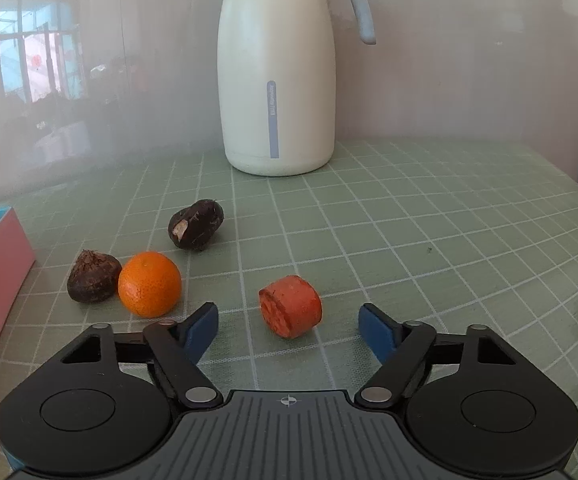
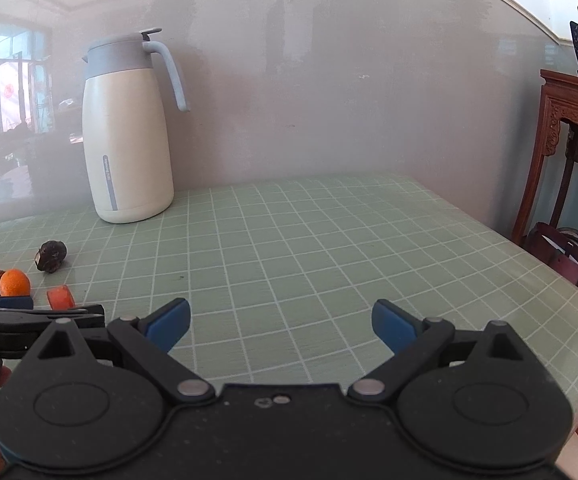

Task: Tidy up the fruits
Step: 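Move the left tool to the remaining orange-red fruit piece, then close the left tool on the orange-red fruit piece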

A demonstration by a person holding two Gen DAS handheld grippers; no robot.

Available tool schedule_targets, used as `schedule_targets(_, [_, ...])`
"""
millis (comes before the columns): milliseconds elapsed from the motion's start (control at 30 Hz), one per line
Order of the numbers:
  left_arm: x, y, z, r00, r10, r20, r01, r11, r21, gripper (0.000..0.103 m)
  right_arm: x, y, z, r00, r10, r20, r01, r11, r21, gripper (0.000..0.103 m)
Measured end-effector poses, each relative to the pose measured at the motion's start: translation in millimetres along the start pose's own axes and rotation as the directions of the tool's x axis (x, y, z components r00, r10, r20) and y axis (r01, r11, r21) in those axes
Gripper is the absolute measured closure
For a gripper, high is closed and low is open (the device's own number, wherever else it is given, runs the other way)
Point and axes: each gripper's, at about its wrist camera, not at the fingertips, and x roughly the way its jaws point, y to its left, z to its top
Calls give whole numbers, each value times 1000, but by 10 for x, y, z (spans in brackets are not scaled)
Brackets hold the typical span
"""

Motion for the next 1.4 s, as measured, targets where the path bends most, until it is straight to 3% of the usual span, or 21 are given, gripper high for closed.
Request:
schedule_targets(433, [-35, 19, -6, 1000, -9, 17, 9, 1000, -10, 57, 0, 31, 2, 1000, 11, 0, -11, 1000, -6, 5])
schedule_targets(767, [-169, 30, -41, 998, 9, 67, -10, 1000, 1, 61, -13, 19, 0, 1000, 19, -3, -19, 1000, 1, 5])
schedule_targets(1100, [-75, 36, 9, 999, 4, 41, -3, 1000, -9, 61, -29, 40, 14, 999, 40, -2, -40, 999, -1, 5])
schedule_targets(1200, [-77, 61, 7, 999, -6, 41, 7, 1000, -26, 75, -31, 44, 14, 999, 43, -2, -43, 999, 1, 5])
schedule_targets(1400, [-108, 103, -11, 998, -1, 59, 4, 999, -50, 80, -39, 49, 5, 999, 45, -4, -45, 999, 2, 5])
